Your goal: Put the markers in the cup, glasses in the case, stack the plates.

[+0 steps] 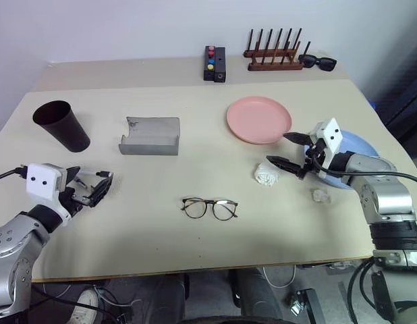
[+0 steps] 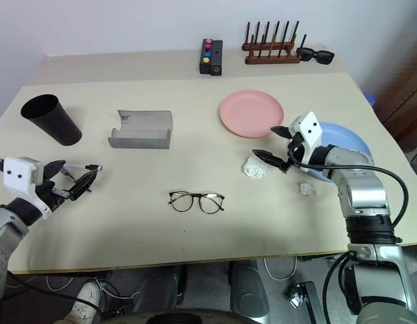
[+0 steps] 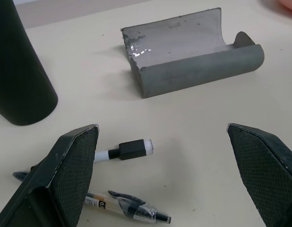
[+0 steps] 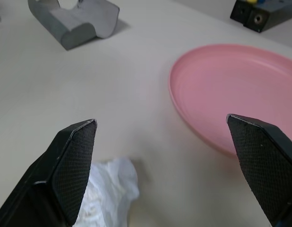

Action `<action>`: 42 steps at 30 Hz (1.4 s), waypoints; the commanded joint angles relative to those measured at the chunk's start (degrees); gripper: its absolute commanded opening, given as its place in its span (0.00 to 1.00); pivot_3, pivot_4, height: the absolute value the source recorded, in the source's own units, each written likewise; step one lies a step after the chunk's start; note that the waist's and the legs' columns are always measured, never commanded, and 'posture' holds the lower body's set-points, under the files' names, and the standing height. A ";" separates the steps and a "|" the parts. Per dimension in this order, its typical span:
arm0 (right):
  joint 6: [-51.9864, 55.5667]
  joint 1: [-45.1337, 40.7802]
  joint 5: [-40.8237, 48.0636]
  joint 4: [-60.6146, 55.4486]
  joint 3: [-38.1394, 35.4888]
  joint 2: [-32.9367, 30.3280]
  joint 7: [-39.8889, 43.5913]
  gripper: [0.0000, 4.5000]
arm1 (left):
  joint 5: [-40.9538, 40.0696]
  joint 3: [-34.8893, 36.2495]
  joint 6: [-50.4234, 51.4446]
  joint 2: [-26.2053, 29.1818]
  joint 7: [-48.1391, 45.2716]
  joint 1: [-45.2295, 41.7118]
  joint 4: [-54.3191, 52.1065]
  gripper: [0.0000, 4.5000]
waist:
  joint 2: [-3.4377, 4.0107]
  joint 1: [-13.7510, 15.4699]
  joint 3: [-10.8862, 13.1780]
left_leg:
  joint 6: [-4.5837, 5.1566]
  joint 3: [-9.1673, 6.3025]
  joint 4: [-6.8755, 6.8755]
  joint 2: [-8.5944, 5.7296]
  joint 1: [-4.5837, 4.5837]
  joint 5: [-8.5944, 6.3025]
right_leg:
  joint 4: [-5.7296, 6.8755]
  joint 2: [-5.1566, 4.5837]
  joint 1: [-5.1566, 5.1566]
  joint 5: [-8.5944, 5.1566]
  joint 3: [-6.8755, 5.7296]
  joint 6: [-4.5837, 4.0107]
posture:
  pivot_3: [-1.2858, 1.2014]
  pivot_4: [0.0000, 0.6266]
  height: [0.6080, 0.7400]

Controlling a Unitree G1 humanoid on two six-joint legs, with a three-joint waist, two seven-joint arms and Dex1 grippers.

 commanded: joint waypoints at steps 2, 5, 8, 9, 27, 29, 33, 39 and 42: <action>-1.29 -0.21 0.37 -0.92 -0.70 -0.02 0.15 1.00 | -0.01 1.49 -0.58 0.90 -0.04 0.51 -0.64 0.99 | 0.00 0.01 0.00 | 0.00 0.00 0.00 0.00 0.00 0.00 | 0.00 0.00 0.00 0.00 0.00 0.00 | 0.52 0.24 1.00; -1.38 0.01 0.40 -0.96 -0.47 0.12 0.56 1.00 | -0.28 1.40 -0.55 0.73 0.08 0.40 -0.80 0.99 | 0.00 0.04 0.00 | 0.00 0.00 0.00 0.00 0.00 0.00 | 0.00 0.00 0.00 0.00 0.00 0.00 | 0.52 0.24 1.00; -1.59 -0.27 0.33 -0.59 -0.53 0.05 0.81 1.00 | -0.02 0.89 -0.73 0.49 0.31 0.22 -0.61 0.99 | 0.00 0.03 0.00 | 0.00 0.00 0.00 0.00 0.00 0.00 | 0.00 0.00 0.00 0.00 0.01 0.00 | 0.52 0.24 1.00; -1.64 -0.30 0.33 -0.51 -0.53 -0.05 0.96 1.00 | 0.03 0.69 -0.77 0.31 0.45 0.13 -0.57 0.99 | 0.00 0.03 0.00 | 0.00 0.00 0.00 0.00 0.00 0.00 | 0.00 0.00 0.00 0.00 0.00 0.00 | 0.52 0.24 1.00; -1.07 -0.06 0.70 -3.46 0.72 0.82 0.78 1.00 | -0.36 -2.89 1.35 1.42 -0.61 -1.83 -0.46 0.99 | 0.00 0.05 0.00 | 0.00 0.00 0.01 0.00 0.00 0.00 | 0.01 0.00 0.01 0.01 0.00 0.00 | 0.52 0.24 1.00; -1.41 0.62 0.71 -3.59 0.83 1.23 0.53 1.00 | 0.62 -3.33 1.83 2.08 -0.04 -2.72 -0.07 0.99 | 0.00 0.06 0.00 | 0.00 0.00 0.01 0.00 0.00 0.00 | 0.01 0.00 0.01 0.01 0.00 0.01 | 0.52 0.24 1.00; -2.07 0.85 0.75 -3.61 1.13 2.88 -0.21 1.00 | 2.74 -4.50 3.26 2.80 1.83 -4.16 1.33 0.99 | -0.01 -0.02 -0.01 | 0.00 0.00 0.00 0.00 0.01 0.00 | 0.01 0.00 0.02 0.01 0.00 0.01 | 0.52 0.24 1.00; -2.76 1.18 0.61 -3.74 1.95 4.33 0.11 1.00 | 6.38 -1.65 14.56 -2.34 18.96 -10.90 5.18 0.99 | -0.01 -0.02 -0.01 | 0.00 -0.02 0.02 0.00 0.05 0.00 | 0.06 0.01 0.05 0.12 0.00 0.21 | 0.52 0.24 1.00; -1.71 0.13 1.79 -5.94 3.14 5.72 0.76 1.00 | 5.09 0.60 20.18 -7.42 26.02 -14.16 3.01 0.99 | -0.01 -0.05 -0.01 | 0.00 -0.05 0.02 -0.01 0.05 0.00 | 0.07 0.01 0.05 0.15 -0.01 0.27 | 0.52 0.24 1.00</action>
